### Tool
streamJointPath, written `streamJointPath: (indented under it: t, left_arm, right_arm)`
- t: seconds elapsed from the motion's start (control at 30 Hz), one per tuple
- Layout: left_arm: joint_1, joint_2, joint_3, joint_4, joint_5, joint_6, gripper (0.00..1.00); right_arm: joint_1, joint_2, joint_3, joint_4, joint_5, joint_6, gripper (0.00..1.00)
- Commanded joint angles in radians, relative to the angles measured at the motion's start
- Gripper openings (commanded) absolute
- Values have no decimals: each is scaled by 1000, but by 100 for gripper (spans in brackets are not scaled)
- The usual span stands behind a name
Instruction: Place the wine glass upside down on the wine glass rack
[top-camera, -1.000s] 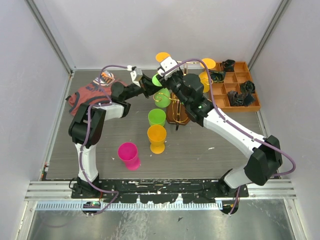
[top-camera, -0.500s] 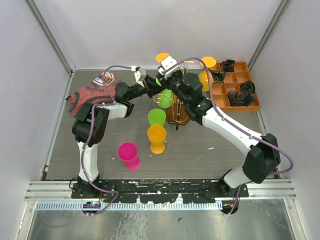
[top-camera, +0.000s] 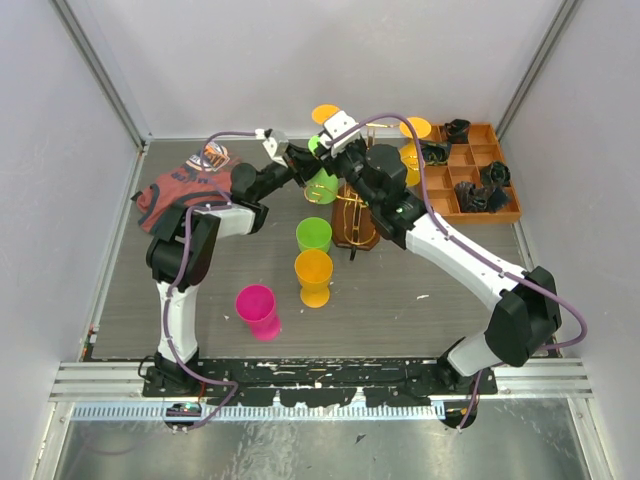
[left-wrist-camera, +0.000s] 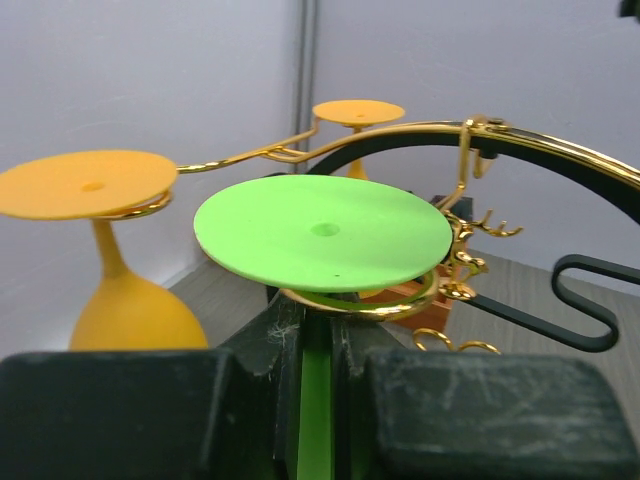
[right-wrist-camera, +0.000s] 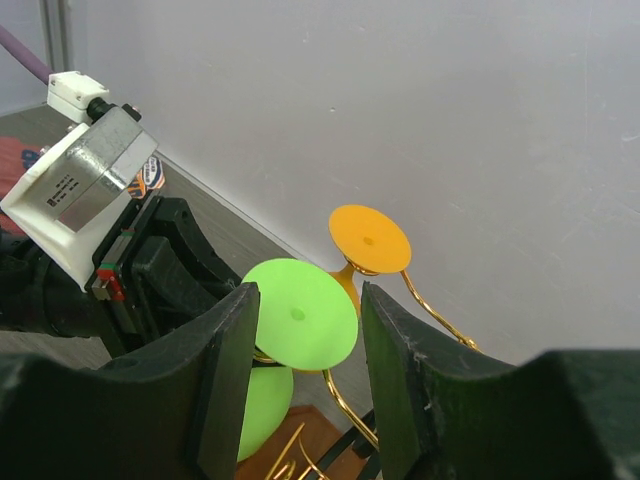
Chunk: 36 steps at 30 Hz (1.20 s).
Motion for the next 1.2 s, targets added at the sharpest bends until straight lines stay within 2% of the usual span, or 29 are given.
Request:
streamJointPath:
  t: [0.0,0.63,0.87,1.07,1.17]
  left_arm:
    - [6,14,-18,22,-101,56,10]
    - [14,-100,-180,111,-174,119,8]
    - [11,-129,-185,109,-52,114,8]
    - [-1,-112,-162,86,3,103,16]
    - [-3,-112,-159,74,14,102,26]
  right_arm:
    - [-10,-22,30,36,-11,17,51]
    - [-28,-36,3,36,-14,31,52]
    - [-28,-42,-4,36,-8,38,52]
    - [-29,-44,-13,36,-5,50,52]
    - [-29,-46,-18,36,1,52,52]
